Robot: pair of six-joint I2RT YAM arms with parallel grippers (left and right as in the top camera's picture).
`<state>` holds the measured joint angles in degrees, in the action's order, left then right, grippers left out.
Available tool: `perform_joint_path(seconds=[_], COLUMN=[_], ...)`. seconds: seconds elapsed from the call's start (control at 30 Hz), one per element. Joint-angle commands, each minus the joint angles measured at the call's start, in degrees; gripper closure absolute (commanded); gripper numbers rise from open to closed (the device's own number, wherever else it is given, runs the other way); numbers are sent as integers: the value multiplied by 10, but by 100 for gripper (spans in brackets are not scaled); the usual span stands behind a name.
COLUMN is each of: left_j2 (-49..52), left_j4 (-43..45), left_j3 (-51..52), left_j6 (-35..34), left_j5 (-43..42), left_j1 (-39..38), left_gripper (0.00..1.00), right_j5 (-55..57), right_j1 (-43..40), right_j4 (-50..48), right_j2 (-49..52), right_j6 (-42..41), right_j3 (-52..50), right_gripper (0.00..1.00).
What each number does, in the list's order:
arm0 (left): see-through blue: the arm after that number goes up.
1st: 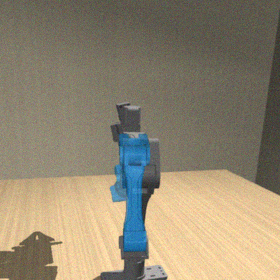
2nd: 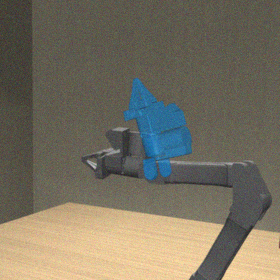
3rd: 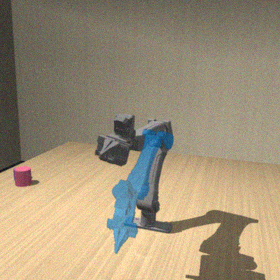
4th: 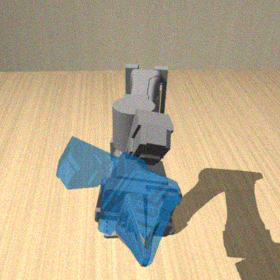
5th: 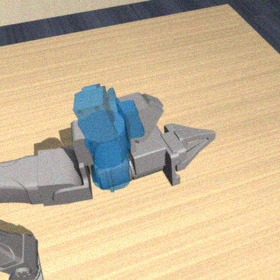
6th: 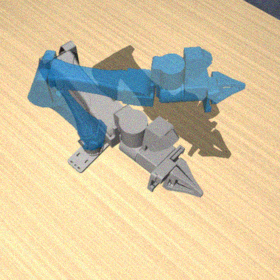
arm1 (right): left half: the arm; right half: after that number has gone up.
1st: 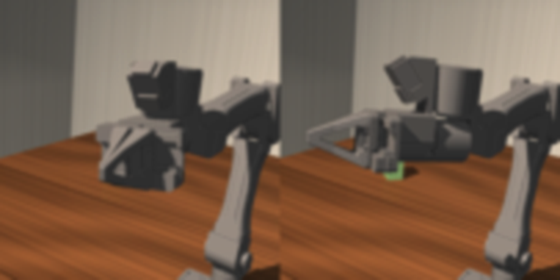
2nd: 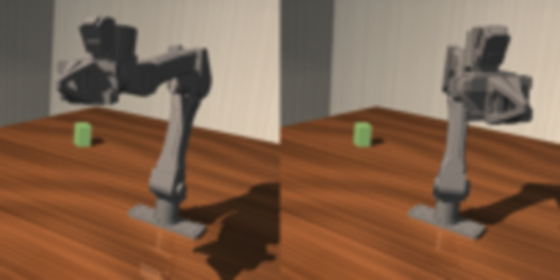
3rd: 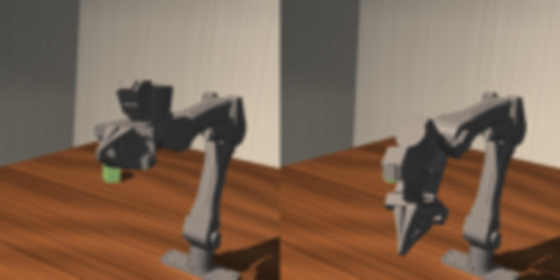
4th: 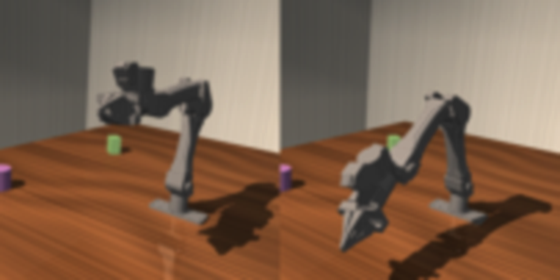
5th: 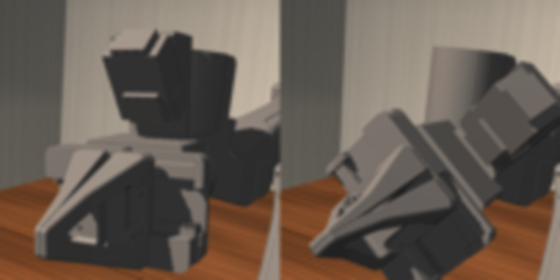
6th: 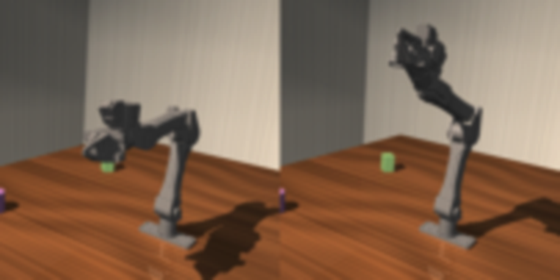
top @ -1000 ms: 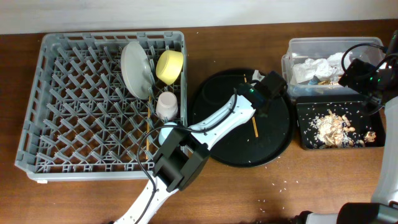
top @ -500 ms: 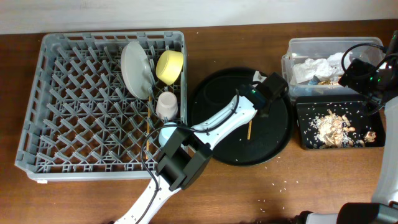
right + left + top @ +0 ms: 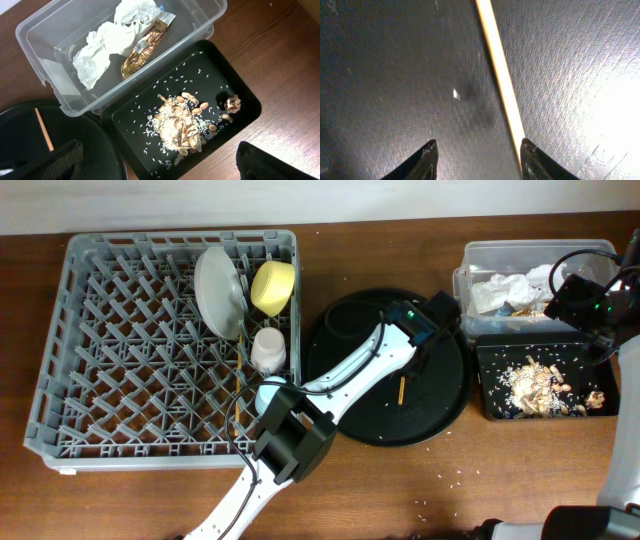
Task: Sort waste into correct bins and load items into the dishwasher rack
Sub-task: 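Carry the second chopstick to the rack and insert it upright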
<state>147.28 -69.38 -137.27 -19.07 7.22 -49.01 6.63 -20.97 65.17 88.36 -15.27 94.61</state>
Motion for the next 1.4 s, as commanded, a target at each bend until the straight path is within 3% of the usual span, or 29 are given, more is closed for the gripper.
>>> perform_joint_path(seconds=[0.0, 0.07, 0.3, 0.47, 0.6, 0.8, 0.9, 1.1, 1.13, 1.27, 1.37], left_j2=[4, 6, 23, 46, 46, 46, 46, 46, 42, -27, -141], left_j4=[-15, -12, -10, -8, -5, -21, -64, -270, -274, -274, -274], left_j3=[-9, -9, -7, -7, -7, -20, -73, -312, -332, -333, -277], left_j6=[24, 24, 3, 3, 3, 3, 3, 3, 28, 47, 72], left_j5=[-30, -36, -68, -69, -68, -69, -69, -33, -52, -75, -43], left_j1=[2, 2, -12, -12, -12, -7, 9, 80, 93, 138, 177], left_gripper=[57, 64, 59, 61, 89, 99, 99, 100, 100, 100, 100], right_j5=[9, 9, 9, 9, 9, 9, 9, 9, 9, 9, 9], right_j1=[-1, -1, -1, -1, -1, -1, -1, -1, -1, -1, -1], right_j4=[0, 0, 0, 0, 0, 0, 0, 0, 0, 0, 0], right_j2=[2, 2, 2, 2, 2, 2, 2, 2, 2, 2, 2], right_j6=[-6, -7, -7, -6, -7, -7, -7, -7, -7, -7, -7], right_j3=[2, 2, 2, 2, 2, 2, 2, 2, 2, 2, 2], right_gripper=[1, 1, 2, 1, 2, 2, 2, 2, 1, 2, 2])
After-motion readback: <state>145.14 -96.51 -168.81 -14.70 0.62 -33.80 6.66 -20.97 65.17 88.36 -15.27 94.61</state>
